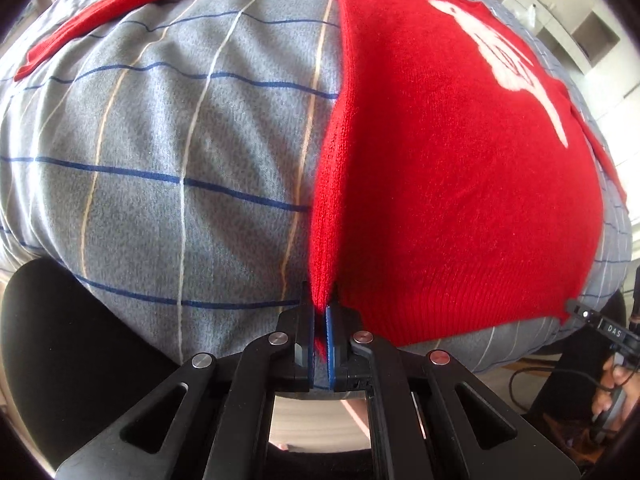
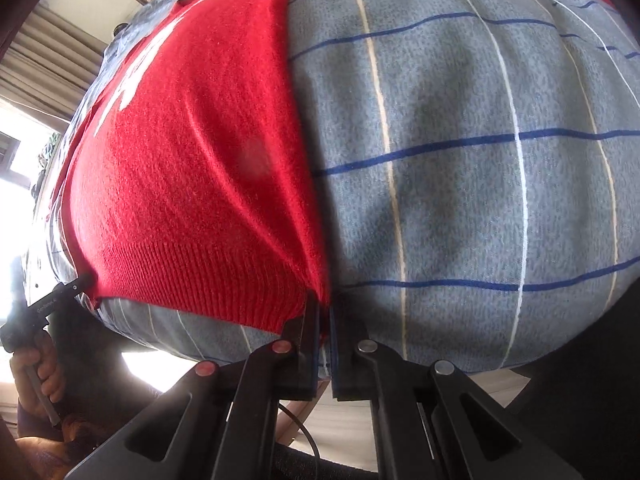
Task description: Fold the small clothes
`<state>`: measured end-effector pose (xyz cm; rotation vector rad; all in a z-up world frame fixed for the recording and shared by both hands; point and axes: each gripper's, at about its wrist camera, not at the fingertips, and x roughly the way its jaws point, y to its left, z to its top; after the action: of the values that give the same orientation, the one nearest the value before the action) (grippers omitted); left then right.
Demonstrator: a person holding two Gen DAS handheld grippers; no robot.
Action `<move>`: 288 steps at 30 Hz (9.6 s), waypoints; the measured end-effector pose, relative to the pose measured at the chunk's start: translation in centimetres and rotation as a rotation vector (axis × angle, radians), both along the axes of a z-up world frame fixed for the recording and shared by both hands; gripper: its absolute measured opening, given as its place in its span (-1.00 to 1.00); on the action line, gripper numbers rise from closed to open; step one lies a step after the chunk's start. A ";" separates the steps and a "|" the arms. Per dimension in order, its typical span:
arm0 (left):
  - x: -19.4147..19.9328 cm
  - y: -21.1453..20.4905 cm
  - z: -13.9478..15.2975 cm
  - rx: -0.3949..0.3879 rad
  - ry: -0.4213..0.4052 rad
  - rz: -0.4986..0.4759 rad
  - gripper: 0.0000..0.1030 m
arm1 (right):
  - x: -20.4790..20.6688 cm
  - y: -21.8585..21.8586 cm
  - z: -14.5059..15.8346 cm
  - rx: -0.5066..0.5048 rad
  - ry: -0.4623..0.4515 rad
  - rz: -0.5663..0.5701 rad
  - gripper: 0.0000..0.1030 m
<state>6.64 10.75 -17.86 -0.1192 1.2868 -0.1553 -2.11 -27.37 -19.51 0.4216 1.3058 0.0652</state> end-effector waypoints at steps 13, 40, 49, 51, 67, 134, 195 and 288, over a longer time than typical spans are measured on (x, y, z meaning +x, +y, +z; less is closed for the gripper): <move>0.0 -0.1 -0.1 0.025 0.006 0.008 -0.95 | -1.2 -0.5 -0.1 0.017 -0.016 -0.010 -0.93; -2.7 -0.1 2.7 0.079 -0.058 -0.004 0.32 | -3.6 -1.2 0.9 0.019 0.064 -0.059 -0.26; -4.0 2.3 10.4 0.107 -0.398 0.126 0.89 | -4.5 -3.9 7.4 -0.188 -0.158 -0.154 0.28; -3.7 2.4 11.5 0.105 -0.478 0.152 0.94 | -3.9 -3.6 8.8 -0.273 -0.221 -0.147 0.33; -1.3 -2.4 11.0 0.161 -0.513 0.126 0.95 | -1.7 -3.2 12.3 -0.507 -0.304 -0.139 0.40; -0.4 -1.1 10.1 0.164 -0.401 0.147 0.98 | 2.1 -26.2 10.4 0.179 -0.453 -0.564 0.33; 3.6 5.4 6.3 0.150 -0.414 0.353 0.98 | 9.9 0.7 9.7 -0.285 -0.561 0.208 0.40; 10.8 24.4 7.0 -0.051 -0.294 0.554 0.97 | 4.7 -6.8 5.4 -0.381 -0.517 -0.094 0.72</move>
<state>17.45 35.14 -10.88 -0.4729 0.9177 0.2623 2.56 -34.16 -14.14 0.1226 0.7627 -0.1449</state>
